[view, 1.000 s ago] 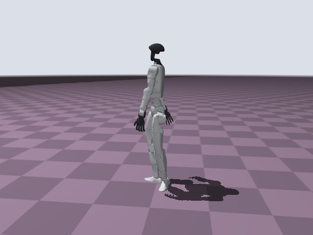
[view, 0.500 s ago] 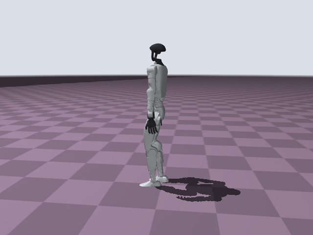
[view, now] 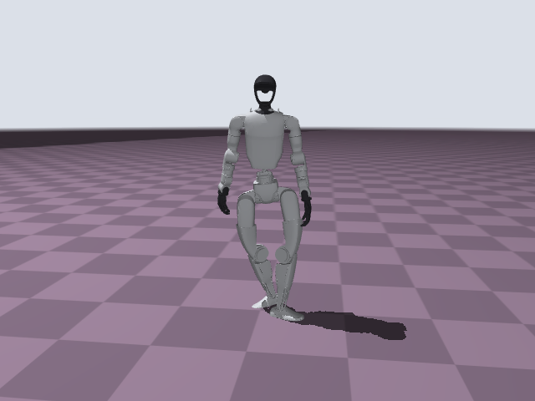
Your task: In place motions
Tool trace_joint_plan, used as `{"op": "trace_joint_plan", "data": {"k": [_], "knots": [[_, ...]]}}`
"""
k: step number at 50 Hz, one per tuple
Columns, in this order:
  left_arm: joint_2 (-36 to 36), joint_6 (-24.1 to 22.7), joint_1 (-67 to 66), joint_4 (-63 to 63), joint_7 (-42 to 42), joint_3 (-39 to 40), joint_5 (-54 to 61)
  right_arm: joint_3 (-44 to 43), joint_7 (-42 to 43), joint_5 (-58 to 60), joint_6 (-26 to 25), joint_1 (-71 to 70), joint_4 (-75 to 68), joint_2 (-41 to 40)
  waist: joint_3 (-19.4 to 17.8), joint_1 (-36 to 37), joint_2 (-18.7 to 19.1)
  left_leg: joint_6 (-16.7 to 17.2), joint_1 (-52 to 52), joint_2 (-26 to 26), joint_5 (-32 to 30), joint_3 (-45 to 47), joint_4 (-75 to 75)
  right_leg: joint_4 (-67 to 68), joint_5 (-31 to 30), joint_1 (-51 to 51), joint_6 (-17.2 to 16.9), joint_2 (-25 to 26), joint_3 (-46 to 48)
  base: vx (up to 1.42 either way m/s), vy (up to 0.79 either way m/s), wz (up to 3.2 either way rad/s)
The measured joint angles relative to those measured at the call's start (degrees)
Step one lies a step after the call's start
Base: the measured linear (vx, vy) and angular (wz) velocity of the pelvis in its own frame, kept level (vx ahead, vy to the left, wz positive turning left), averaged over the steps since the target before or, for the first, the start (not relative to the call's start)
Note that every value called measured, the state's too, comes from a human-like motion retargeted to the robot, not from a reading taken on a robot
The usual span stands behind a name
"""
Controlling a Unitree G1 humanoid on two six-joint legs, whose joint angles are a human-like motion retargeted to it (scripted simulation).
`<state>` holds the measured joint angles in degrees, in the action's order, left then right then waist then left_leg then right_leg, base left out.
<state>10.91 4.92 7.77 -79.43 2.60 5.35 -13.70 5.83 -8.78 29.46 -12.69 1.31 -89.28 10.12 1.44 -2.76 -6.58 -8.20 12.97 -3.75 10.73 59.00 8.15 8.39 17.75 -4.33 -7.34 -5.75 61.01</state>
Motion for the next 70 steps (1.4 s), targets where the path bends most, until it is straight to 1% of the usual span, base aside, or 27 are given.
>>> {"op": "trace_joint_plan", "data": {"k": [3, 5, 7, 8, 10, 17, 20, 25, 28, 30, 32, 33, 35, 37, 38, 42, 46, 48, 50, 52, 54, 60, 62, 64, 67, 68, 70], "knots": [[-0.1, -0.5, -1.6, -2.2, -1.8, 4.0, 3.0, -0.1, 1.3, 1.5, -1.9, -0.5, -1.4, 0.3, 0.6, 0.3, -1.1, 1.6, -3.8, 1.1, -4.3, 12.1, -2.8, -0.2, 0.5, -1.5, -2.3, 1.2, 7.3, 0.13, 0.11, 3.03], [-0.3, -0.5, -2.4, -4.2, -3.3, 8.1, 4.4, 0.3, 2.5, 1.9, -2.6, -1.6, -1.9, 0.7, -0.1, 0.9, -1.2, 1.8, -5.3, 2.4, -13.4, 15.2, -6.3, -0.3, 0.7, -2.9, -3.5, 2.6, 10.3, 0.11, 0.13, 2.11], [-0.8, -0.2, -3.6, -6.1, -4.3, 12.3, 5.3, 0.2, 3.1, 1.7, -2.5, -2.7, -1.6, 1.4, -1.0, 2.3, -2.2, -1.5, -5.0, 4.7, -15.9, 11.7, -7.7, 0.0, 0.5, -4.2, -4.5, 2.0, 12.6, 0.12, 0.18, 1.57], [-1.1, 0.0, -4.3, -7.2, -4.6, 14.4, 5.8, 0.0, 3.2, 1.7, -2.5, -3.4, -1.3, 1.7, -1.4, 3.1, -2.9, -2.3, -4.7, 5.5, -15.4, 9.1, -7.9, 0.2, 0.4, -4.6, -4.8, 1.5, 13.5, 0.13, 0.12, 0.94], [-1.3, 0.1, -5.9, -9.6, -4.9, 18.5, 7.2, -0.1, 3.0, 1.9, -2.6, -5.2, -0.4, 2.1, -2.3, 6.3, -3.5, -3.0, -5.1, 6.4, -15.4, 11.1, -9.1, 0.6, 0.4, -5.1, -4.9, 1.3, 13.0, 0.12, 0.08, 0.17], [-1.1, 0.2, -12.9, -16.0, -4.3, 26.2, 10.4, -3.3, 0.8, -3.2, -1.3, -12.7, 10.8, -0.4, -5.0, 11.1, -5.0, -1.2, -6.2, 5.1, -12.3, 10.5, -5.8, 1.1, -0.1, -5.1, -4.8, 0.0, 10.9, 0.12, 0.07, -0.21], [-1.0, 0.4, -16.6, -17.6, -3.4, 28.5, 10.2, -2.8, -1.9, -5.7, 1.9, -14.0, 17.2, -2.1, -4.1, 10.9, -5.5, -0.2, -6.8, 4.7, -10.7, 11.3, -4.7, 1.3, -0.6, -5.4, -4.6, -0.6, 9.7, 0.28, 0.04, -0.29], [-0.2, 1.5, -20.0, -18.0, -3.2, 31.0, 10.2, 0.2, 0.0, -4.2, 5.3, -12.5, 21.3, -2.9, -0.7, 8.8, -5.5, 0.9, -8.0, 5.2, -8.1, 10.3, -4.4, 1.1, -3.7, -7.7, -3.8, -0.4, 11.4, 0.40, 0.05, 0.19], [0.4, 1.9, -18.8, -17.0, -2.2, 30.1, 10.1, 0.2, 0.2, 0.4, 5.5, -9.8, 20.6, -1.3, 1.0, 5.7, -2.4, 0.6, -7.8, 3.8, -7.2, 4.8, -4.0, 6.6, -10.4, -8.7, -0.4, -0.5, 6.8, 0.45, 0.07, 1.27], [0.5, 2.2, -16.8, -16.0, -1.7, 28.3, 10.1, -1.0, 0.3, 2.6, 5.2, -6.9, 19.2, -0.1, 2.4, 1.8, 1.4, 0.1, -6.8, 1.3, -6.6, -1.6, -2.9, 12.4, -17.1, -9.4, 2.9, -0.7, 6.0, 0.49, 0.03, 2.35], [-0.1, 2.4, -13.6, -14.4, -1.5, 25.7, 10.3, -2.5, 1.5, 2.1, 4.5, -4.1, 16.6, 0.6, 2.5, -2.3, 5.5, -0.8, -5.3, -1.6, -6.3, -8.7, -1.5, 21.1, -20.9, -7.9, 6.9, -1.5, 0.7, 0.43, 0.00, 2.68], [-0.3, 2.4, -11.7, -13.2, -1.0, 23.9, 10.5, -3.4, 1.9, 1.3, 4.0, -3.0, 14.8, 0.9, 2.3, -4.3, 7.2, -1.3, -4.5, -2.4, -6.3, -12.2, -1.1, 26.4, -21.2, -5.8, 6.5, -2.5, -3.7, 0.28, -0.04, 2.87], [-0.8, 2.7, -7.2, -10.6, 0.6, 19.8, 10.7, -5.5, 2.5, -1.4, 2.5, -1.2, 10.7, 0.9, 1.5, -9.1, 9.6, -2.3, -2.5, -2.5, -7.1, -19.9, -0.8, 35.4, -16.8, 2.2, 2.8, -1.7, -15.2, 0.18, -0.06, 3.05], [-0.7, 2.6, -2.8, -7.9, 2.5, 15.4, 10.0, -7.4, 2.2, -5.2, 0.5, 0.2, 6.4, 0.5, 0.5, -12.6, 11.3, -2.9, -1.1, -2.4, -8.4, -26.4, -1.2, 38.6, -12.4, 9.4, -1.6, 4.1, -26.8, 0.14, -0.09, 2.70], [-0.6, 2.4, -0.6, -6.7, 3.1, 13.2, 9.3, -8.3, 1.7, -7.3, -0.4, 0.7, 4.4, 0.2, -0.1, -13.9, 11.8, -3.1, -0.7, -2.2, -8.9, -29.1, -1.5, 38.9, -10.7, 11.5, -1.5, 6.1, -29.4, 0.08, -0.10, 2.14], [-0.7, 2.0, 6.5, -2.5, 3.2, 5.0, 6.8, -11.0, -0.9, -12.4, -1.8, 2.8, -0.3, -1.0, -0.8, -13.8, 10.9, -3.3, -1.0, -0.4, -10.2, -32.7, -2.5, 33.1, -5.8, 16.1, 3.2, 7.5, -35.9, 0.09, -0.13, 1.29], [-2.7, 1.2, 8.5, 0.8, 3.5, 0.1, 5.7, -11.9, -1.0, -11.0, -1.4, 4.8, 0.5, -2.9, -1.1, -14.3, 8.3, -3.5, -3.4, 3.4, -10.9, -35.2, -4.0, 17.9, -3.4, 17.5, 6.0, 10.0, -45.2, 0.15, -0.13, 1.10], [-3.9, 0.5, 8.0, 1.4, 3.7, -1.2, 5.9, -11.9, -0.9, -8.7, -1.0, 5.4, 2.5, -3.7, -1.5, -14.7, 6.6, -3.6, -5.3, 5.5, -10.9, -36.0, -4.6, 9.5, -5.0, 16.3, 7.8, 10.1, -49.3, 0.18, -0.11, 0.75], [-4.7, 0.1, 7.3, 1.0, 4.2, -1.7, 6.4, -11.2, -1.0, -6.4, -0.6, 5.5, 5.0, -4.3, -2.1, -14.2, 4.8, -3.7, -7.7, 7.5, -10.6, -35.6, -5.2, 3.4, -12.5, 14.5, 11.0, 9.8, -50.1, 0.15, -0.09, 0.00], [-4.8, 0.2, 6.8, -0.5, 5.3, -1.5, 6.2, -10.3, -1.3, -4.7, -0.1, 4.9, 7.6, -4.7, -1.6, -11.9, 4.0, -3.3, -8.6, 7.9, -10.0, -33.9, -5.5, 2.7, -10.2, 12.3, 9.2, 9.0, -49.7, 0.10, -0.10, -0.45], [-5.5, 0.7, 5.5, -2.0, 5.7, -1.1, 5.5, -10.6, -1.2, -3.7, 0.2, 4.2, 9.9, -5.2, -1.3, -12.2, 4.4, -2.8, -8.9, 7.8, -9.4, -35.1, -5.0, 2.1, -10.6, 12.1, 9.8, 8.2, -44.1, 0.09, -0.05, 0.39], [-5.7, 1.3, 1.9, -6.0, 6.0, 1.6, 7.4, -9.9, -0.6, -3.5, 2.0, 2.5, 15.5, -5.9, -0.5, -9.8, 3.4, -0.9, -8.2, 7.8, -7.8, -38.2, 1.0, 1.8, -10.9, 11.7, 8.9, 8.1, -48.4, 0.07, -0.05, -0.27], [-5.8, 1.5, 0.9, -6.4, 5.7, 3.1, 6.6, -9.9, -0.5, -2.9, 2.2, 2.2, 16.3, -5.8, -0.1, -7.4, 2.6, -1.5, -7.3, 8.6, -8.8, -42.2, 2.3, 2.6, -11.2, 12.4, 8.5, 7.4, -50.9, 0.05, 0.01, -1.05], [-5.7, 1.3, 0.4, -6.4, 5.3, 3.4, 6.7, -9.9, -0.3, -2.3, 2.4, 2.1, 16.7, -5.5, -0.7, -5.1, 2.1, -2.2, -6.1, 10.6, -10.2, -51.0, 3.3, 3.5, -11.5, 12.7, 8.5, 7.6, -53.5, 0.01, 0.04, -1.23], [-5.5, 1.1, 0.1, -6.1, 5.2, 3.3, 7.3, -9.4, 0.4, -1.0, 2.6, 2.1, 16.6, -5.2, -1.3, -3.7, 2.3, 0.1, -5.0, 12.9, -11.3, -64.1, 3.9, 4.7, -11.8, 13.4, 8.6, 8.5, -56.7, -0.01, 0.03, -1.17], [-5.4, 1.0, 0.1, -6.0, 5.1, 3.3, 7.3, -9.2, 0.6, -0.6, 2.5, 2.2, 16.4, -5.1, -1.3, -3.6, 2.4, 1.0, -4.7, 12.9, -11.1, -65.7, 3.8, 5.0, -12.0, 13.9, 8.7, 8.9, -57.9, -0.03, 0.00, -1.17], [-5.4, 0.8, 0.2, -6.0, 5.1, 2.7, 7.3, -9.1, 0.9, 0.0, 2.3, 2.4, 15.9, -5.0, -1.5, -4.6, 2.7, 0.3, -4.3, 12.3, -9.8, -63.1, 3.5, 5.5, -12.3, 14.6, 8.7, 9.1, -59.4, -0.08, -0.02, -0.90]]}}
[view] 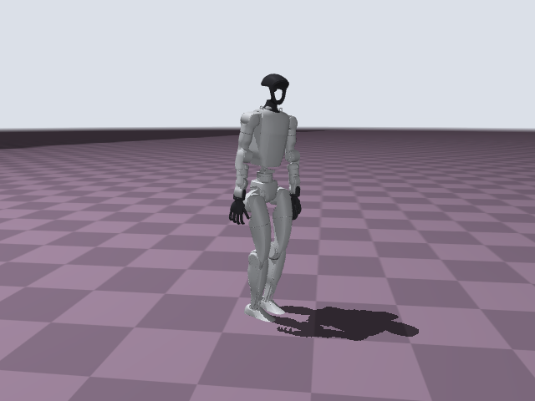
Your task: In place motions
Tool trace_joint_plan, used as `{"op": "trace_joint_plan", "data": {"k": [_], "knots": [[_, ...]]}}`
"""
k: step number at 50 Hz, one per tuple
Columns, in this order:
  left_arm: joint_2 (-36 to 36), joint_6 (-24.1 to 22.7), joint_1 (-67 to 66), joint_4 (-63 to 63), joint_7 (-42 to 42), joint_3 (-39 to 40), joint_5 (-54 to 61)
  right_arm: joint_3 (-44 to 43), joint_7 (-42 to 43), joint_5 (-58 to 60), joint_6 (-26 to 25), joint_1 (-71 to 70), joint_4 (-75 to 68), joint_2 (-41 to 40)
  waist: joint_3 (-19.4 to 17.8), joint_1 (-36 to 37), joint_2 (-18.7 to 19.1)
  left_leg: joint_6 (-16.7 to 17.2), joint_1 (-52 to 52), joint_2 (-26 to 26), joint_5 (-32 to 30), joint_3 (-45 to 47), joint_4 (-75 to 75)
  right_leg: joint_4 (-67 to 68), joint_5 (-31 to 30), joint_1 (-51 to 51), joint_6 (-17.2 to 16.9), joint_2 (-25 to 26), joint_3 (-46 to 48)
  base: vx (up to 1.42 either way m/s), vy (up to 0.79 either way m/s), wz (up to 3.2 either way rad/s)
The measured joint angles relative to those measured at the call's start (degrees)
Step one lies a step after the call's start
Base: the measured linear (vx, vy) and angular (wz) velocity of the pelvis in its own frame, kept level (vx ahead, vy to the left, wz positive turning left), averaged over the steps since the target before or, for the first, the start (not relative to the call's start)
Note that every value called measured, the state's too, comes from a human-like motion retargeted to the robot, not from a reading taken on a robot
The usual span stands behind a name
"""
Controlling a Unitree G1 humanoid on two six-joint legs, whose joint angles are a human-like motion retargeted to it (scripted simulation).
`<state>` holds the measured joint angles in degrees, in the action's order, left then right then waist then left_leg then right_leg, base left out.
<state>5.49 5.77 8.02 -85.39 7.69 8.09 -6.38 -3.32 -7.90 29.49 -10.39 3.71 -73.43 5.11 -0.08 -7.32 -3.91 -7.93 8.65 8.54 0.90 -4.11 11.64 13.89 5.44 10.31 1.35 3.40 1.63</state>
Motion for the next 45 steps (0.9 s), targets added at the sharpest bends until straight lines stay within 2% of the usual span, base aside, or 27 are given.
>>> {"op": "trace_joint_plan", "data": {"k": [2, 5, 7, 9, 13, 20, 23, 25, 27, 29, 30, 35, 38, 40, 42, 45], "knots": [[0.0, 0.1, 0.5, -0.4, 0.2, -1.1, 0.0, -0.3, -0.3, 0.1, -0.4, 0.1, -0.6, 0.1, -0.5, -3.7, 1.6, -0.1, -1.3, -4.5, 0.3, 9.5, -2.7, 0.1, -0.9, 0.7, 0.1, 0.9, 0.7, -0.17, -0.03, -0.31], [0.6, 0.6, 1.4, -1.3, 1.1, -2.3, -0.4, 0.2, -0.8, -1.2, -1.0, -0.1, -1.8, 0.2, -1.2, -9.9, 2.9, -0.2, -1.5, -5.4, 0.2, 12.0, -3.1, -0.4, -2.0, 1.9, 0.4, 1.5, 0.0, -0.28, -0.03, -0.94], [1.2, 0.7, 1.3, -1.3, 1.6, -3.2, -1.1, 0.5, -1.4, -2.4, -1.0, -0.2, -3.0, 0.4, -1.4, -11.0, 3.1, 0.3, -1.7, -7.6, 0.7, 18.4, -3.3, -0.2, -1.3, 3.0, 1.3, 1.6, -1.8, -0.30, -0.01, -2.56], [1.5, 0.6, 0.5, -1.4, 1.4, -3.6, -2.4, 0.5, -2.6, -2.7, -1.1, -0.2, -3.9, 1.0, -1.1, -10.7, 3.7, 0.4, -3.0, -8.9, 1.6, 24.1, -4.5, -0.2, 1.0, 3.9, 3.1, 1.3, 0.5, -0.28, -0.03, -3.42], [1.9, 0.4, -1.1, -3.2, 1.2, -2.7, -3.1, 1.6, -3.7, -2.4, -2.1, -1.5, -4.9, 2.5, -0.4, -11.3, 5.2, 2.0, -6.1, -11.6, 3.6, 37.1, -7.3, -1.1, 6.0, 4.3, 4.9, -2.3, 15.7, -0.36, -0.05, -3.89], [3.6, 2.3, -3.2, -7.8, 1.3, 1.7, -5.6, 3.0, -2.9, -3.0, -2.3, -5.9, -5.2, 4.5, -0.1, -10.9, 8.0, 5.9, -11.8, -13.1, 7.0, 62.4, -11.5, 0.0, 12.6, 0.8, 1.9, -7.3, 45.9, -0.36, -0.05, -4.28], [4.2, 2.9, -4.4, -9.3, 0.6, 2.3, -6.4, 1.9, -2.3, -4.2, -2.3, -6.5, -5.0, 5.0, 0.6, -11.3, 9.8, 8.2, -13.8, -12.7, 7.8, 73.7, -13.0, -0.3, 12.7, -1.7, 0.3, -7.3, 58.0, -0.28, -0.11, -3.35], [4.6, 3.2, -4.6, -10.4, 0.6, 1.9, -6.7, 0.5, -1.6, -5.4, -2.3, -6.8, -5.2, 5.4, 0.9, -12.0, 11.0, 9.7, -14.8, -12.1, 8.0, 79.6, -13.9, -1.5, 10.3, -3.0, -1.1, -6.7, 63.1, -0.25, -0.13, -2.43], [4.8, 3.7, -4.1, -11.4, 0.6, 1.2, -7.2, -0.9, -0.9, -6.2, -2.2, -6.6, -5.7, 5.7, 1.1, -13.9, 12.2, 10.7, -15.2, -11.9, 8.2, 81.9, -14.1, -3.4, 5.0, -3.3, -2.4, -6.1, 64.1, -0.18, -0.10, -1.52], [5.4, 4.5, -3.2, -11.9, 0.4, 0.6, -8.2, -2.5, -0.1, -7.2, -2.6, -5.9, -6.8, 6.0, 1.1, -17.4, 14.2, 11.6, -15.3, -12.5, 8.2, 83.6, -13.8, -5.0, 1.5, -2.1, -1.1, -4.6, 60.9, -0.10, -0.05, -1.12], [5.7, 4.7, -2.7, -11.8, 0.3, 0.4, -8.7, -3.1, 0.4, -7.8, -2.8, -5.6, -7.4, 6.0, 1.0, -18.8, 15.1, 12.1, -15.3, -12.9, 8.2, 84.5, -13.7, -5.3, 1.9, -1.4, -0.8, -3.9, 57.7, -0.06, -0.08, -0.66], [6.5, 4.7, -0.1, -7.6, -0.2, 0.2, -9.3, -7.1, 3.7, -13.6, -4.8, -3.1, -13.3, 6.2, 0.6, -25.2, 18.6, 13.7, -15.4, -14.8, 7.8, 84.6, -12.5, -6.2, 2.5, -0.7, -0.3, -2.3, 57.3, 0.01, -0.10, -0.12], [5.6, 4.4, 1.0, -4.0, 1.2, 0.7, -8.6, -9.8, 3.3, -17.8, -4.0, -0.6, -16.8, 6.6, 2.1, -24.8, 19.6, 14.8, -17.2, -16.0, 6.7, 85.4, -10.9, -5.0, 3.9, -0.6, -0.2, -3.3, 56.4, 0.17, -0.08, -0.32], [4.7, 3.8, 0.5, -0.9, 3.2, 1.7, -8.1, -11.2, 2.8, -19.5, -3.0, 1.1, -18.5, 6.8, 4.3, -22.6, 18.4, 14.3, -18.6, -15.9, 4.3, 85.0, -8.3, -4.6, 4.8, -0.2, 0.8, -4.6, 52.9, 0.29, -0.19, -0.83], [3.8, 2.8, -1.0, 1.9, 4.6, 2.8, -7.5, -12.3, 3.9, -20.5, -2.4, 2.0, -19.6, 6.8, 7.3, -20.0, 15.2, 11.9, -20.4, -15.6, -0.7, 84.8, -3.8, -3.7, 5.2, 0.5, 0.9, -8.3, 48.8, 0.28, -0.18, -1.10], [2.6, 1.6, -3.7, 4.6, 5.1, 4.4, -4.7, -12.3, 5.0, -20.0, -1.5, 1.6, -19.3, 6.7, 11.5, -14.6, 6.8, 2.3, -20.9, -15.1, -6.3, 80.9, 8.8, -1.7, 5.4, 2.4, 0.7, -16.6, 40.9, 0.20, -0.13, -1.91]]}}
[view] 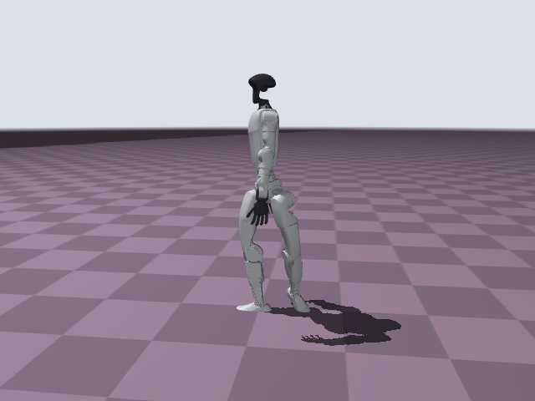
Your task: In place motions
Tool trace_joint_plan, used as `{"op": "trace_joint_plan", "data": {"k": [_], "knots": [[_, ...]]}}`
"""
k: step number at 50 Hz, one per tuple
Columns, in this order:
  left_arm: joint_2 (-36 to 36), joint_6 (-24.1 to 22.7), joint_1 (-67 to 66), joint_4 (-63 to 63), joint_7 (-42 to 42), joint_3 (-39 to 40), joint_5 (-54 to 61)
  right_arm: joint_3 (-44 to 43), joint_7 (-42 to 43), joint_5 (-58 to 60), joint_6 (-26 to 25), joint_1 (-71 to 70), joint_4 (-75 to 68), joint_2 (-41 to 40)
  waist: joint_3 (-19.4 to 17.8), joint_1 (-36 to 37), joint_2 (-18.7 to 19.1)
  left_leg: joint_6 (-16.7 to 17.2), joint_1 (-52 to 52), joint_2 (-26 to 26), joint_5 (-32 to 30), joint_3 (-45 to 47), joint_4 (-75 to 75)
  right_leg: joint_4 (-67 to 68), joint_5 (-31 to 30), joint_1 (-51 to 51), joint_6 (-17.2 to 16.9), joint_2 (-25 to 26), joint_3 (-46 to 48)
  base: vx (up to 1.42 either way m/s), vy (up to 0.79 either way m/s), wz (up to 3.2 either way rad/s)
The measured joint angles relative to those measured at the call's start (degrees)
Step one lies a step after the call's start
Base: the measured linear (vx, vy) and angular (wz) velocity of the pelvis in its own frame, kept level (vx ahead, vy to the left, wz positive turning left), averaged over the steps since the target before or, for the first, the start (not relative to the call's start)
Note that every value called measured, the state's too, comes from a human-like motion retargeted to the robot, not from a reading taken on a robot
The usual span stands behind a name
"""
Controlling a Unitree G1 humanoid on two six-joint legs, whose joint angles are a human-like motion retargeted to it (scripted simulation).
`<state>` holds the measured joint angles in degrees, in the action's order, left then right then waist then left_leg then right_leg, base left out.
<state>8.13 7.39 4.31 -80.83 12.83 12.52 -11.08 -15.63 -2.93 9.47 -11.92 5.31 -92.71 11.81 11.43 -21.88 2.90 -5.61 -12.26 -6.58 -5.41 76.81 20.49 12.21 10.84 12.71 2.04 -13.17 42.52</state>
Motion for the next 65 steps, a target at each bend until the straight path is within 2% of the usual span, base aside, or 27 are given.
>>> {"op": "trace_joint_plan", "data": {"k": [1, 2, 4, 7, 12, 15, 18, 20, 22, 23, 25, 27, 30, 31, 32, 35, 43, 50, 55, 57, 60, 65], "knots": [[0.0, -0.1, -0.7, 0.0, -0.1, 0.3, 1.0, 0.5, -0.4, 1.0, 0.1, -0.4, 0.8, -0.1, 0.7, 1.5, -2.1, -2.7, 1.8, -1.5, 0.7, -4.3, 6.2, 1.0, 0.2, 1.0, 0.0, -1.7, -2.5, 0.18, -0.13, -2.28], [-0.1, -0.2, -1.5, -0.2, -0.1, 0.7, 1.8, 1.1, -0.9, 2.0, 0.1, -0.9, 1.6, -0.2, 1.1, 3.1, -3.6, -4.1, 4.5, -2.9, 1.9, -10.0, 12.0, 1.6, 0.2, 1.7, 0.1, -2.6, -4.9, 0.17, -0.12, -2.44], [-0.1, 0.1, -3.0, -1.3, 0.1, 1.4, 2.6, 2.8, -1.9, 4.6, -0.2, -2.5, 3.7, -0.2, 0.4, 6.2, -4.0, -1.7, 12.2, -4.2, 5.4, -24.4, 20.2, 1.0, -0.7, 2.1, 0.7, -0.9, -9.3, 0.11, -0.07, -2.59], [-0.5, 0.9, -3.8, -4.3, -0.3, 2.7, 2.5, 5.6, -3.5, 8.5, -0.2, -6.3, 8.6, -0.4, -2.9, 10.6, -4.2, -0.9, 17.2, -1.0, 8.8, -34.2, 22.8, -0.8, -2.5, 1.0, 0.7, 1.3, -14.9, 0.02, 0.02, -2.88], [-1.2, 1.5, -5.3, -7.3, -0.5, 2.8, 1.2, 11.1, -7.0, 10.9, 1.1, -11.3, 17.9, -1.4, -8.4, 12.8, -2.6, -2.9, 17.5, 3.4, 11.1, -39.6, 11.4, -2.6, -3.8, -2.3, -1.2, 3.5, -19.6, 0.05, 0.07, -2.13], [-1.9, 1.3, -6.3, -7.6, -0.7, 2.5, 0.1, 13.0, -8.3, 11.1, 1.9, -12.3, 22.1, -2.3, -10.0, 14.2, -0.3, -1.5, 19.5, 6.1, 11.6, -45.1, 2.8, -3.4, -5.1, -3.3, -1.0, 6.5, -22.3, 0.11, 0.06, -1.70], [-2.2, 1.4, -6.5, -8.2, -1.0, 2.0, -0.4, 14.0, -8.2, 10.5, 2.5, -12.1, 23.9, -3.2, -11.7, 15.6, 3.0, 0.6, 21.2, 9.2, 11.0, -55.2, -6.0, -4.1, -6.1, -4.9, -0.1, 11.2, -25.5, 0.13, 0.03, -1.45], [-2.2, 1.5, -6.2, -8.6, -1.2, 1.8, -0.5, 14.0, -8.0, 10.1, 2.7, -11.7, 23.3, -3.5, -12.6, 16.3, 4.9, -0.6, 22.0, 11.9, 6.1, -65.1, -11.0, -4.5, -6.8, -6.3, 0.9, 14.3, -27.8, 0.17, -0.01, -0.98], [-2.2, 1.6, -6.0, -8.9, -1.4, 1.7, -0.2, 13.6, -8.2, 10.4, 2.4, -10.8, 21.0, -3.6, -11.6, 14.4, 5.6, -2.5, 21.2, 11.9, 6.2, -64.4, -12.2, -4.5, -6.8, -6.6, 1.1, 14.8, -27.6, 0.20, -0.03, 0.03], [-2.1, 1.7, -5.7, -9.0, -1.3, 1.7, 0.0, 13.4, -8.3, 10.9, 2.0, -10.5, 19.4, -3.6, -10.9, 13.4, 6.1, -1.4, 21.1, 10.0, 6.7, -62.0, -12.4, -4.3, -6.7, -6.2, 1.0, 15.2, -27.4, 0.15, -0.04, 0.16], [-2.0, 1.9, -4.6, -8.6, -1.3, 1.4, 0.5, 12.4, -7.7, 11.3, 0.7, -9.5, 16.5, -3.6, -10.6, 13.1, 6.0, -1.4, 21.0, 8.7, 6.0, -57.1, -13.2, -4.3, -6.6, -6.3, 0.9, 15.4, -27.8, 0.07, -0.04, 0.16], [-1.7, 1.9, -2.8, -7.6, -1.5, 0.4, 1.0, 10.6, -6.4, 10.5, -0.2, -8.9, 12.5, -3.1, -11.3, 11.3, 5.5, -1.1, 20.0, 9.7, 6.2, -60.6, -13.3, -4.5, -6.3, -7.3, 0.7, 14.8, -25.6, 0.04, -0.02, 0.54], [-1.5, 1.6, -1.1, -5.4, -1.2, -1.5, 1.3, 9.1, -6.3, 9.5, -1.4, -6.7, 6.4, -1.1, -10.8, 14.9, 4.5, -1.4, 19.4, 9.6, 6.1, -57.5, -13.8, -4.2, -6.0, -8.0, 0.3, 14.7, -28.3, 0.14, 0.00, -1.12], [-1.5, 1.5, -0.7, -4.8, -1.1, -1.4, 1.4, 9.3, -6.3, 9.7, -2.2, -6.0, 5.1, -0.6, -10.1, 20.9, 4.3, -1.0, 18.6, 8.1, 7.0, -52.0, -14.5, -3.4, -5.0, -8.0, -0.8, 15.2, -34.5, 0.14, 0.03, -2.90], [-1.6, 1.4, -0.1, -4.3, -1.0, -1.8, 1.4, 9.0, -6.1, 9.8, -2.8, -5.1, 3.9, -0.2, -9.6, 23.7, 4.2, -0.8, 18.2, 7.6, 7.5, -49.6, -14.8, -3.1, -4.6, -8.1, -1.3, 15.4, -37.2, 0.11, 0.04, -1.34], [-2.3, 1.0, 1.7, -3.1, -0.4, -4.6, 1.5, 7.4, -3.9, 10.1, -4.0, -2.1, 2.2, 0.3, -9.9, 13.4, 4.6, -2.0, 19.4, 10.2, 6.5, -60.3, -13.7, -3.9, -6.0, -7.8, -0.1, 14.4, -25.6, 0.07, 0.03, 2.27], [-3.7, 0.1, 3.5, -0.7, 2.5, -10.0, -0.9, 11.2, -3.0, 19.3, -3.0, 3.0, 1.8, -0.1, -9.4, 13.2, 3.9, -2.8, 18.6, 10.5, 7.4, -59.0, -13.7, -5.2, -6.5, -9.2, -0.6, 14.5, -26.8, 0.06, 0.04, -0.02], [-3.2, -0.7, 3.2, -0.1, 4.6, -13.0, -3.3, 11.8, -4.3, 21.6, -5.1, 1.5, 3.2, -3.7, -8.2, 9.5, 4.2, -2.6, 18.3, 8.9, 7.4, -54.8, -16.1, -2.2, -6.5, -5.3, -0.9, 15.8, -30.0, -0.02, 0.01, -0.37], [-1.5, -0.6, 2.5, -1.6, 3.9, -13.8, -3.0, 17.0, 0.5, 32.2, -4.9, -1.4, 7.4, -6.0, -9.1, 3.2, 5.2, -1.6, 18.2, 5.3, 7.6, -48.6, -17.7, 0.0, -2.7, -1.2, 2.0, 18.3, -34.6, -0.19, -0.08, -1.21], [-0.7, 0.0, 2.8, -3.3, 3.7, -13.2, -2.9, 19.6, 2.9, 36.8, -4.6, -2.9, 8.4, -5.8, -10.0, 1.5, 5.4, -1.5, 18.3, 3.6, 8.2, -45.1, -17.6, -0.2, -0.2, -1.3, 2.7, 17.0, -30.0, -0.32, -0.06, -2.15], [-0.3, 1.2, 3.4, -6.0, 3.5, -11.8, -3.8, 22.7, 3.3, 40.7, -4.3, -5.0, 8.4, -4.7, -10.6, 0.8, 5.6, -0.9, 17.7, 1.2, 9.5, -38.1, -18.0, 0.1, 4.0, -2.6, 2.3, 13.5, -17.0, -0.27, -0.01, -2.86], [-0.6, 0.8, 2.2, -8.3, 1.7, -8.7, -4.7, 21.7, -3.4, 34.8, -5.7, -7.4, 7.0, -3.1, -9.2, 4.9, 4.3, 0.9, 14.5, 0.7, 11.5, -24.0, -20.1, 0.3, 6.5, -7.3, -2.0, 7.5, 4.3, -0.11, 0.02, -3.54]]}}
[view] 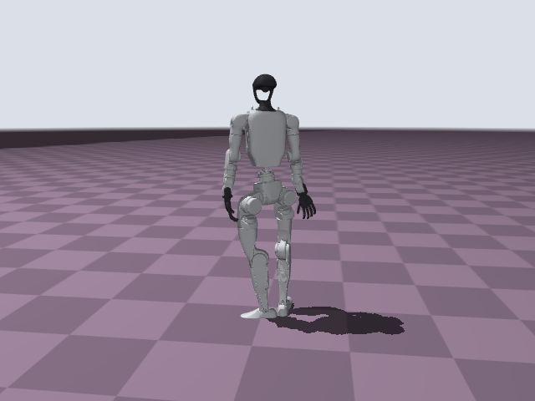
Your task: In place motions
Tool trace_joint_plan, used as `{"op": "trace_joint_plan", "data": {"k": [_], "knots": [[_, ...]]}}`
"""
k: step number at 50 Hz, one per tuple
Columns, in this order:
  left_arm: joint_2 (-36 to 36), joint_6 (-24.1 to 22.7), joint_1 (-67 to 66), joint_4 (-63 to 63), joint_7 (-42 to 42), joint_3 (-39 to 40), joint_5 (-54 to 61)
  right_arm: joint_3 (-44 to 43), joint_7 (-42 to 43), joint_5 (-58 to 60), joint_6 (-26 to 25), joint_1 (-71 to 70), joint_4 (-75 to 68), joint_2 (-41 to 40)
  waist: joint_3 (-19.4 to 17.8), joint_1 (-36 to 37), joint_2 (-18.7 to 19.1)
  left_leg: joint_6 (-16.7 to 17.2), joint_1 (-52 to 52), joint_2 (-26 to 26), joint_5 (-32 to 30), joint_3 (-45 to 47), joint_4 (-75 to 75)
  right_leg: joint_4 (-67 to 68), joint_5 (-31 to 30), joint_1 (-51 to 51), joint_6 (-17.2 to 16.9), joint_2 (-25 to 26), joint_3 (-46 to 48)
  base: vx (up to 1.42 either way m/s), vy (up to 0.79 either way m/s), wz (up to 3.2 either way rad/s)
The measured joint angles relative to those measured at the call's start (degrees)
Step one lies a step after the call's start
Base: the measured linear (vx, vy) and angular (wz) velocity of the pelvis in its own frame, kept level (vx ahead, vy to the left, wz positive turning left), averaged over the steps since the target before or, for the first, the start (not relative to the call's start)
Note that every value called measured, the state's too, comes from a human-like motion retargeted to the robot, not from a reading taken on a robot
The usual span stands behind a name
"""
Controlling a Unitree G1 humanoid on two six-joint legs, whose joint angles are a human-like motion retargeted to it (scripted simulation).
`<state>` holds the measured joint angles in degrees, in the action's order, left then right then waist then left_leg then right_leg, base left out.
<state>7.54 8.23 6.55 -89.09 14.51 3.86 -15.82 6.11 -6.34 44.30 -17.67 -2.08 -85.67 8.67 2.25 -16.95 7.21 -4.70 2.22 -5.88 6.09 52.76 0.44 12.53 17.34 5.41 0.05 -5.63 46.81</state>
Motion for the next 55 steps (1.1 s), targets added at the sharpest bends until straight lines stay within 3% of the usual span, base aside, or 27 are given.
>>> {"op": "trace_joint_plan", "data": {"k": [2, 5, 7, 13, 18, 23, 25, 28, 30, 32, 33, 35, 37, 40, 42, 43, 45, 47, 55], "knots": [[-0.2, -0.4, -0.9, -0.6, -1.2, 1.8, -0.2, -1.7, -1.2, -5.1, -0.5, -0.3, -0.2, 0.2, 0.4, 2.1, -1.8, 1.1, -3.1, 2.6, 0.8, 8.3, -2.0, -1.6, -1.9, -0.8, -0.5, 0.1, 2.9, -0.02, -0.02, -3.36], [-0.4, -0.6, -2.4, -1.6, -2.6, 4.4, -0.4, -4.9, -1.6, -13.0, 0.9, -0.1, 0.1, 0.1, 0.9, 3.3, -3.5, 3.2, -6.8, 5.3, 1.5, 17.6, -4.0, -4.3, -10.3, -0.9, -1.2, -0.4, 3.1, 0.03, -0.09, -2.63], [-0.5, -0.7, -3.1, -2.7, -3.2, 5.7, -0.2, -6.7, -2.1, -17.0, 2.0, 0.6, 0.5, -0.3, 1.9, 2.7, -3.3, 4.2, -7.3, 5.2, 1.5, 21.2, -4.0, -5.8, -9.9, 0.4, 0.2, 1.7, -1.8, 0.02, -0.17, -1.60], [0.7, -0.4, 0.0, -5.7, -3.0, 3.9, 1.3, -10.7, -0.9, -23.9, 3.5, 2.8, 0.9, -1.1, 0.2, -5.0, -1.2, 5.1, -8.0, 2.4, 1.0, 22.5, -3.3, -9.4, -11.2, -0.1, 0.9, 5.0, -5.0, -0.08, -0.15, -0.21], [1.0, -1.1, 2.1, -3.4, -3.7, 5.2, 0.4, -10.8, 0.0, -23.8, 2.6, 4.7, -3.2, -0.7, 1.6, -8.6, 0.5, 6.0, -6.9, 0.8, 0.3, 22.6, -2.6, -10.2, -10.4, 1.2, 0.9, 6.2, -5.9, -0.01, -0.15, 0.04], [0.0, -2.9, 2.2, 0.7, -2.7, 6.2, 4.5, -11.7, 0.2, -23.5, 1.3, 5.7, -7.0, -0.8, 2.5, -7.5, -0.6, 7.4, -8.6, -1.2, 0.0, 23.0, 1.3, -9.6, -9.2, 1.4, 1.2, 5.4, -7.3, 0.01, -0.16, -0.05], [-0.6, -3.0, 1.8, 1.9, -2.5, 7.4, 5.4, -11.7, -0.5, -22.9, 1.4, 6.2, -6.9, -1.0, 3.5, -6.2, -2.5, 6.0, -9.2, -2.3, -1.4, 22.2, 5.3, -9.5, -8.9, 1.5, 1.4, 3.6, -8.7, 0.04, -0.17, -0.34], [-1.2, -2.2, 0.5, 3.7, -3.2, 10.5, 5.7, -11.4, -1.8, -21.1, 1.8, 6.1, -4.8, -1.2, 4.6, -4.1, -7.9, 0.4, -9.2, -5.3, -1.2, 19.7, 17.8, -9.0, -8.9, 1.3, 1.5, -1.3, -12.2, 0.07, -0.17, -0.63], [-1.3, -2.1, -0.3, 3.7, -5.1, 12.9, 7.2, -10.7, -2.1, -19.8, 2.0, 5.6, -2.7, -1.4, 4.4, -3.0, -10.0, -1.9, -7.6, -9.9, 1.9, 15.1, 28.5, -8.1, -8.7, 1.0, 1.6, -2.7, -14.3, 0.08, -0.15, -0.91], [-1.3, -2.5, -1.0, 2.2, -7.2, 15.7, 9.9, -9.6, -1.5, -19.0, 2.1, 4.4, -0.8, -1.5, 3.5, -4.2, -9.3, -1.5, -1.6, -13.4, 4.9, 3.5, 36.0, -8.7, -9.4, 0.5, 2.4, -1.1, -13.8, 0.04, -0.10, 0.22], [-1.3, -2.8, -1.3, 1.2, -8.0, 17.2, 11.2, -9.1, -1.1, -18.8, 2.1, 3.4, 0.1, -1.5, 2.5, -9.5, -7.8, -1.8, 4.2, -14.0, 6.2, -7.5, 39.4, -10.9, -11.0, -0.6, 3.3, 0.3, -8.5, -0.01, -0.07, 1.11], [-1.4, -2.8, -2.6, -0.3, -9.2, 20.2, 13.0, -7.4, -0.3, -18.2, 2.1, 1.8, 2.0, -1.6, 2.2, -8.0, -8.5, -1.3, 6.7, -11.2, 7.1, -13.1, 39.2, -11.1, -11.6, 0.1, 5.1, 1.8, -11.7, -0.03, 0.00, -1.66], [-1.2, -2.6, -3.7, -1.7, -9.7, 22.1, 13.7, -6.1, -0.2, -18.3, 3.4, 0.2, 3.9, -1.9, 1.9, 1.8, -9.6, -0.1, 4.4, -8.7, 7.4, -9.1, 35.1, -9.2, -11.2, 0.7, 3.8, 1.8, -22.8, -0.05, -0.01, -4.24], [-1.0, -2.3, -5.7, -3.0, -10.3, 21.5, 12.4, -5.8, -1.0, -20.0, 5.0, -0.7, 7.7, -2.2, 0.0, 3.8, -9.1, 1.3, 6.4, -0.6, 5.5, -20.5, 26.7, -9.8, -12.6, -0.2, 4.9, 3.5, -25.1, 0.04, -0.01, -1.66], [-0.9, -2.2, -7.0, -3.5, -10.7, 20.6, 10.8, -5.6, -2.8, -20.7, 5.5, -1.0, 10.0, -2.4, -0.9, 5.3, -7.7, -0.1, 7.3, 4.1, 2.0, -28.5, 19.4, -10.3, -13.1, -1.1, 5.4, 5.7, -26.5, 0.09, -0.01, -1.36], [-1.0, -2.2, -7.8, -3.7, -10.8, 20.3, 10.0, -5.6, -3.6, -20.7, 5.6, -1.1, 11.0, -2.5, -1.1, 5.5, -7.0, -2.5, 7.2, 5.3, -1.0, -31.5, 15.7, -10.5, -13.2, -1.5, 5.6, 6.8, -26.9, 0.11, -0.03, -0.84], [-1.1, -2.3, -9.2, -4.1, -10.4, 20.0, 8.8, -5.6, -4.9, -20.1, 5.5, -1.3, 12.3, -2.8, -0.5, 3.3, -4.8, 1.2, 6.0, 3.4, 0.2, -32.7, 14.1, -10.5, -12.9, -1.3, 5.8, 8.6, -25.9, 0.12, -0.04, -0.52], [-1.3, -2.5, -10.5, -4.3, -10.0, 20.7, 8.2, -4.5, -4.7, -20.0, 5.3, -1.1, 12.8, -3.6, 0.4, 4.5, -5.1, 1.2, 5.4, 1.9, 0.8, -26.1, 14.2, -10.1, -13.2, -0.7, 5.7, 8.9, -29.6, 0.08, -0.07, -1.16], [-1.0, -3.3, -8.4, -4.1, -10.9, 18.0, 6.8, -6.2, -4.1, -21.8, 5.5, 1.6, 7.8, -3.5, 1.5, 1.4, -5.3, 1.7, 5.6, 3.6, 1.2, -30.2, 14.6, -10.2, -12.0, -2.0, 5.4, 9.0, -28.3, 0.07, -0.04, 0.07]]}}
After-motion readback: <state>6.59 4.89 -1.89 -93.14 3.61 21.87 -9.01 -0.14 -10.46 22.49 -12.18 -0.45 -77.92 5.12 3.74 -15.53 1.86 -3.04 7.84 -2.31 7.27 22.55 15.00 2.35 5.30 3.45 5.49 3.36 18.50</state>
